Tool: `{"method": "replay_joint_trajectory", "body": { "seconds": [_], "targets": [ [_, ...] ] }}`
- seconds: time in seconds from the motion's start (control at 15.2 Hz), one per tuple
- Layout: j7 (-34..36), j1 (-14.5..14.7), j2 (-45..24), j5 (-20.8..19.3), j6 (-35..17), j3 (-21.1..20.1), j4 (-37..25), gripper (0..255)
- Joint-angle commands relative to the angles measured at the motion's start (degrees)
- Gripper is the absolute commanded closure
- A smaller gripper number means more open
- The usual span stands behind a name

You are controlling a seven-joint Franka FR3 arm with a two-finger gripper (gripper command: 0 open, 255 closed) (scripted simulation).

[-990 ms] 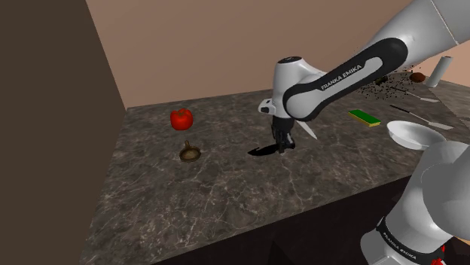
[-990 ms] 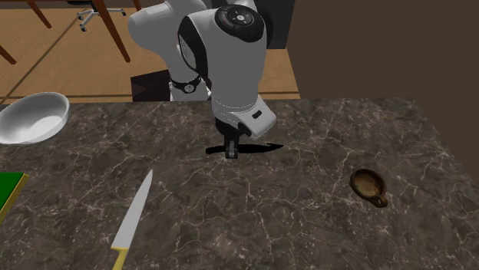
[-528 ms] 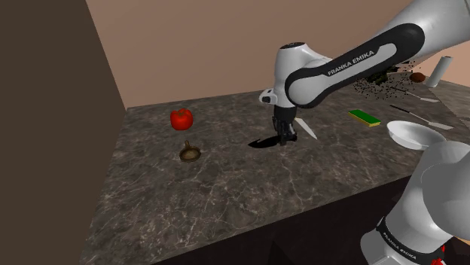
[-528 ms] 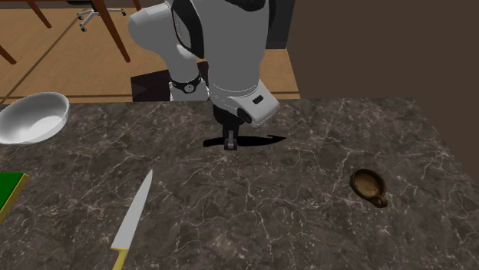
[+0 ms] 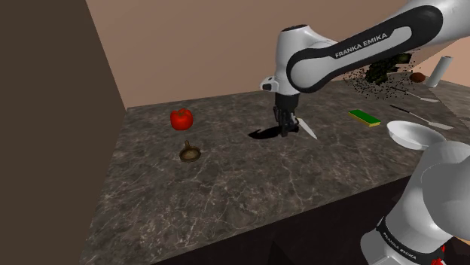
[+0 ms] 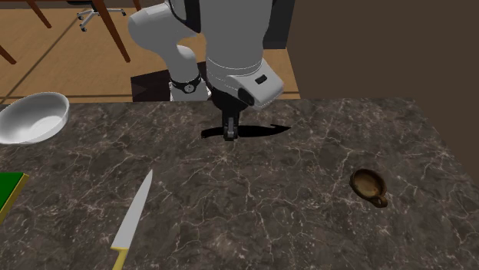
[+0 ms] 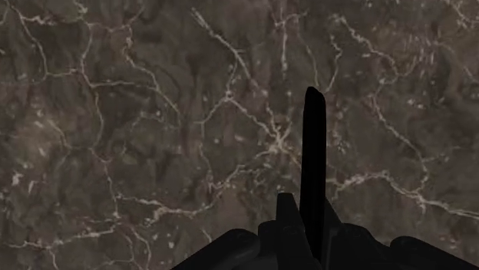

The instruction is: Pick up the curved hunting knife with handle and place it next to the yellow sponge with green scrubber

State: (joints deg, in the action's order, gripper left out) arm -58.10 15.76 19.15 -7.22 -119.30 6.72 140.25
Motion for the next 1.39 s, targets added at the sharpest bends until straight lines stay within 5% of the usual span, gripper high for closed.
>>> {"method": "replay_joint_trajectory", "body": {
  "seconds": [0.0,1.32],
  "targets": [
    [-0.15,0.0,0.73,0.05,1.75,-0.04,-0.99,255],
    [-25.59,-13.63,9.23,-11.39,1.95,19.34,3.68,255]
  ]
}}
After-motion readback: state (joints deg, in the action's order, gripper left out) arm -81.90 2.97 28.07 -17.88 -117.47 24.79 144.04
